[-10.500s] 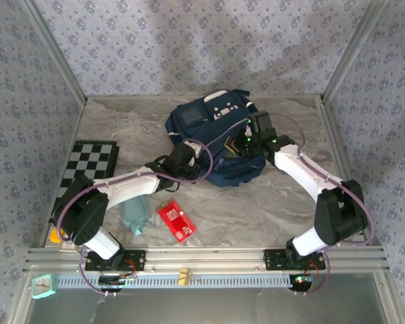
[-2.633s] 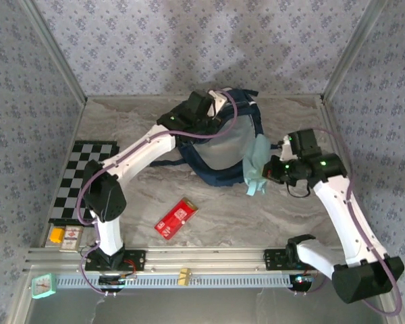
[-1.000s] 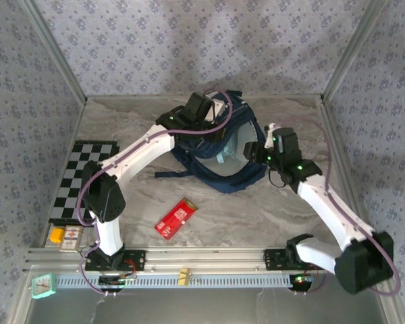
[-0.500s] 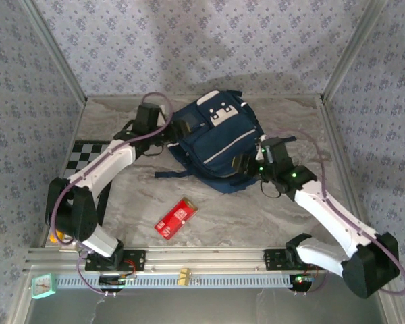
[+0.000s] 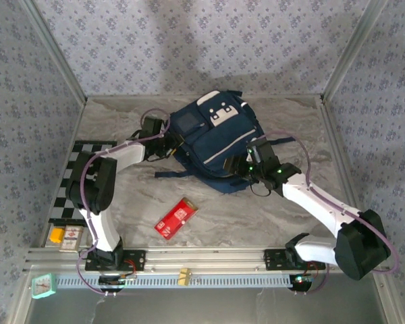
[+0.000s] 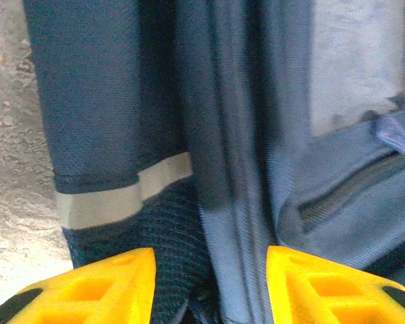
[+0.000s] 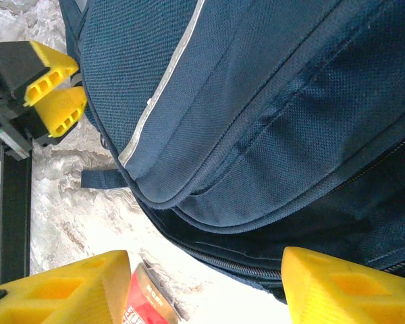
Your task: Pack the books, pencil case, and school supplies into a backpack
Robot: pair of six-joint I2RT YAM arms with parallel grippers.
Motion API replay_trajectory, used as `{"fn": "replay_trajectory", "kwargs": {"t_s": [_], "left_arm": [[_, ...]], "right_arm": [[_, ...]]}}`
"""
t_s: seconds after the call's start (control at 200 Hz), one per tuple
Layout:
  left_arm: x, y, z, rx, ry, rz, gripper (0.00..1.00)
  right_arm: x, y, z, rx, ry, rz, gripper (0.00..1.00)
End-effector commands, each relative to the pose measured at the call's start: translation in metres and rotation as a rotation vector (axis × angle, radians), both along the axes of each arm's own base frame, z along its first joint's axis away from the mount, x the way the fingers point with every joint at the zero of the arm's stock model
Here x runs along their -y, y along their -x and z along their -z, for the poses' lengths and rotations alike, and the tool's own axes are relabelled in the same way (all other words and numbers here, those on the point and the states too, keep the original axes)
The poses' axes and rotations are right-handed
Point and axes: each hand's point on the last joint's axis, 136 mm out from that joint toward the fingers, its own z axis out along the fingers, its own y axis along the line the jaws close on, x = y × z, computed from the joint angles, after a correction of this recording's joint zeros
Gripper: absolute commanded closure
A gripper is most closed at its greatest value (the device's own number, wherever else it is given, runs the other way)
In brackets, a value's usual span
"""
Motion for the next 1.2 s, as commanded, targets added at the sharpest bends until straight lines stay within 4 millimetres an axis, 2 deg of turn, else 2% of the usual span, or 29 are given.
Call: {"fn": "replay_trajectory", "kwargs": {"t_s": [0.0,0.215,0.355,0.445,0.6,0.705,0.805,0.885,1.014,1.194], "left_arm": [[0.005,-0.02,-0.015,0.057,0.059,-0.039,0.55],[0.013,-0.034,-0.018,0.074,0.084,-0.044,0.54],[0.026,-0.039,-0.018,0.071,0.083,-0.016,0.56],[0.032,-0.04,-0.015,0.078,0.085,-0.022,0.61],[0.04,-0.046,-0.011,0.067,0.096,-0.022,0.75],[0.044,-0.05,-0.016,0.075,0.101,-0.03,0.81],[0.049,-0.052,-0.026,0.092,0.116,-0.026,0.91],[0.049,-0.049,-0.034,0.096,0.121,-0.025,1.0],[0.05,-0.038,-0.05,0.114,0.132,-0.017,1.0],[0.044,-0.013,-0.059,0.099,0.137,-0.021,1.0]], "right_arm": [[-0.001,-0.001,0.002,-0.004,-0.025,0.015,0.38],[0.0,-0.002,0.004,-0.01,-0.036,0.017,0.37],[0.002,-0.004,0.004,-0.011,-0.042,0.023,0.37],[0.003,-0.004,0.006,-0.013,-0.038,0.026,0.37],[0.007,-0.003,0.008,-0.018,-0.037,0.037,0.37],[0.011,-0.003,0.01,-0.02,-0.035,0.046,0.37],[0.016,-0.004,0.013,-0.026,-0.033,0.061,0.37],[0.018,-0.007,0.014,-0.029,-0.047,0.067,0.37],[0.024,-0.02,0.015,-0.041,-0.057,0.091,0.36],[0.028,-0.056,0.002,0.012,-0.069,0.085,0.36]]}}
